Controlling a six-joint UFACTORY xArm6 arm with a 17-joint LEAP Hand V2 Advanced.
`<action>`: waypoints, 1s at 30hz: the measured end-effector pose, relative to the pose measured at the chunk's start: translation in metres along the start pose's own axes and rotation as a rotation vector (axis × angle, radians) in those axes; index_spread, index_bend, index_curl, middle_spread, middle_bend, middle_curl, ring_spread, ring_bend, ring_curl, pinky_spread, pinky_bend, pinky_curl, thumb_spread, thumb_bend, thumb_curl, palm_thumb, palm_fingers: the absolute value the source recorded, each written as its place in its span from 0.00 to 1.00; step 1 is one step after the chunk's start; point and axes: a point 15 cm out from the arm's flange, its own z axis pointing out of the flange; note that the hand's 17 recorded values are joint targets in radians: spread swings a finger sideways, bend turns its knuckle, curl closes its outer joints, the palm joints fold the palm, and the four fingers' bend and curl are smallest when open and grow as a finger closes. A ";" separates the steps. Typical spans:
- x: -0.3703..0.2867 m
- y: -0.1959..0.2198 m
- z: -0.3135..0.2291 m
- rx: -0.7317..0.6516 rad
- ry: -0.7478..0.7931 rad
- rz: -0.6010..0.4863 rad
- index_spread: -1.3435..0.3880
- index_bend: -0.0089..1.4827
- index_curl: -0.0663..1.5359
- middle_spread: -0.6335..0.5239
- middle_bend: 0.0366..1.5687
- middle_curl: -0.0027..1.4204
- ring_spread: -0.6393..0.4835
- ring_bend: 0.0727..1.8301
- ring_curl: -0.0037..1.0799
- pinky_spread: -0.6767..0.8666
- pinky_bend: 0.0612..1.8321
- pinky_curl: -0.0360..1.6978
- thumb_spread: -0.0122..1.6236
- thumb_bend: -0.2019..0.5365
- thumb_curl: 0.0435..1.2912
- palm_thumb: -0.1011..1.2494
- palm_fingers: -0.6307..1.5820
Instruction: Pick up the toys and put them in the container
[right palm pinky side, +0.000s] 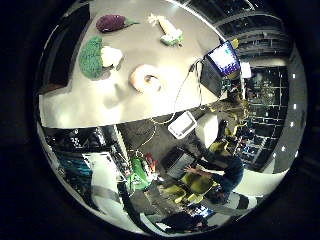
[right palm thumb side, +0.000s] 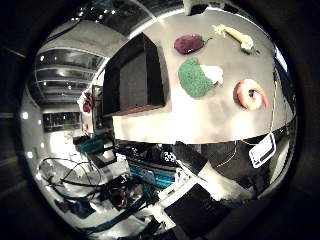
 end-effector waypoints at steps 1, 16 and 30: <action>0.000 -0.001 0.001 -0.005 -0.001 0.001 0.55 0.12 0.23 0.58 0.10 0.22 0.74 0.07 0.22 0.69 0.15 0.20 0.62 0.24 0.22 0.57 0.33; 0.014 -0.087 -0.017 0.148 0.034 -0.031 0.55 0.11 0.21 0.56 0.11 0.23 0.71 0.10 0.24 0.70 0.15 0.20 0.63 0.23 0.21 0.54 0.37; 0.116 -0.280 -0.019 0.214 0.066 0.051 0.57 0.11 0.20 0.57 0.12 0.23 0.71 0.12 0.25 0.69 0.17 0.20 0.63 0.24 0.19 0.42 0.36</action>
